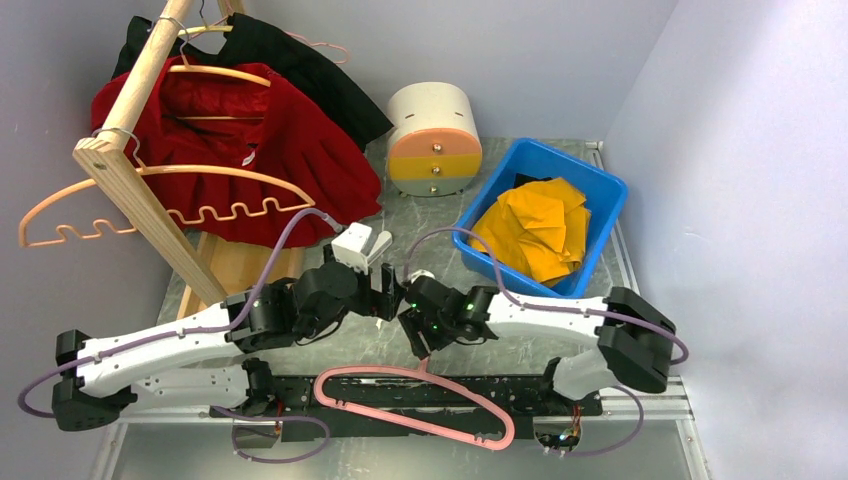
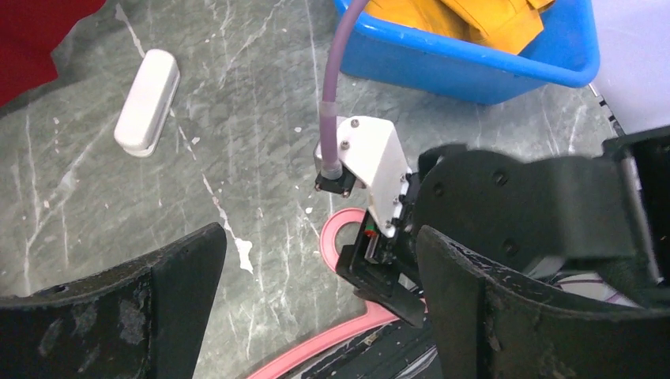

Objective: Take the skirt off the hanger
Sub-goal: Pick up the hanger at the center of the board.

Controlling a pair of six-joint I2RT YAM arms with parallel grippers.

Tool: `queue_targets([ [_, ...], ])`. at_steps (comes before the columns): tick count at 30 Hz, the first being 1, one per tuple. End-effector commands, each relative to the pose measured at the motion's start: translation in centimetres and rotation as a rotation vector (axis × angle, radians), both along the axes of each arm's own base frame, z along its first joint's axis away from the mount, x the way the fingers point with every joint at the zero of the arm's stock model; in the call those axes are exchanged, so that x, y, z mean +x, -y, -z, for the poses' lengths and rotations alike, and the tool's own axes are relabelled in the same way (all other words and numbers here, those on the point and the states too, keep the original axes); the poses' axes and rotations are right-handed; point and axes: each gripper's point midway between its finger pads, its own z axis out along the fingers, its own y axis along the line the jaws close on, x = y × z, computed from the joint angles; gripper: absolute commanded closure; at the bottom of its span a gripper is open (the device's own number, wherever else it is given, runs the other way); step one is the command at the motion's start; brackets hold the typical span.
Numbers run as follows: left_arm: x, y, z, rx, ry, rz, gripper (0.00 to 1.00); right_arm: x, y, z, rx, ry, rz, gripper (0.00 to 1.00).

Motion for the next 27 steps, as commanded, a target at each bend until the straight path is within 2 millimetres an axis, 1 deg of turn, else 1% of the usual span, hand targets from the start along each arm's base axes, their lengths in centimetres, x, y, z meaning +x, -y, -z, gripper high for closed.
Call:
queue_targets([
  [1, 0.2, -0.3, -0.8, -0.049, -0.003, -0.031, 0.05, 1.7, -2.2, 0.6, -0.015, 0.070, 0.112, 0.32],
  [4, 0.0, -0.2, -1.1, -0.063, -0.006, -0.017, 0.05, 1.1, -2.9, 2.0, -0.059, 0.075, 0.117, 0.33],
  [6, 0.0, -0.5, -1.2, -0.053, -0.003, -0.024, 0.05, 0.6, -3.2, 2.9, -0.092, 0.088, 0.113, 0.33],
  [10, 0.1, -0.9, -1.7, -0.043, 0.013, -0.028, 0.05, 0.8, -3.0, 4.3, -0.161, 0.151, 0.132, 0.54],
  [14, 0.1, -1.1, -2.0, -0.051, 0.010, -0.033, 0.05, 1.8, -2.7, 4.3, -0.201, 0.247, 0.156, 0.66],
  [17, -0.1, -1.2, -2.1, -0.070, 0.005, -0.031, 0.05, 3.1, -3.2, 3.2, -0.175, 0.314, 0.170, 0.76],
  [21, -0.3, -1.0, -2.3, -0.076, 0.001, -0.013, 0.05, 4.6, -4.5, 0.6, -0.070, 0.373, 0.156, 0.86],
  [23, -0.4, -1.0, -2.3, -0.064, 0.000, -0.008, 0.05, 5.4, -4.9, -0.3, -0.026, 0.383, 0.153, 0.90],
  [25, -0.4, -1.0, -2.4, -0.054, 0.001, -0.003, 0.06, 6.4, -4.7, -1.2, -0.001, 0.398, 0.152, 0.93],
  [27, -0.4, -1.0, -2.8, -0.056, 0.005, 0.000, 0.06, 7.5, -4.3, -2.0, 0.025, 0.406, 0.165, 0.94],
])
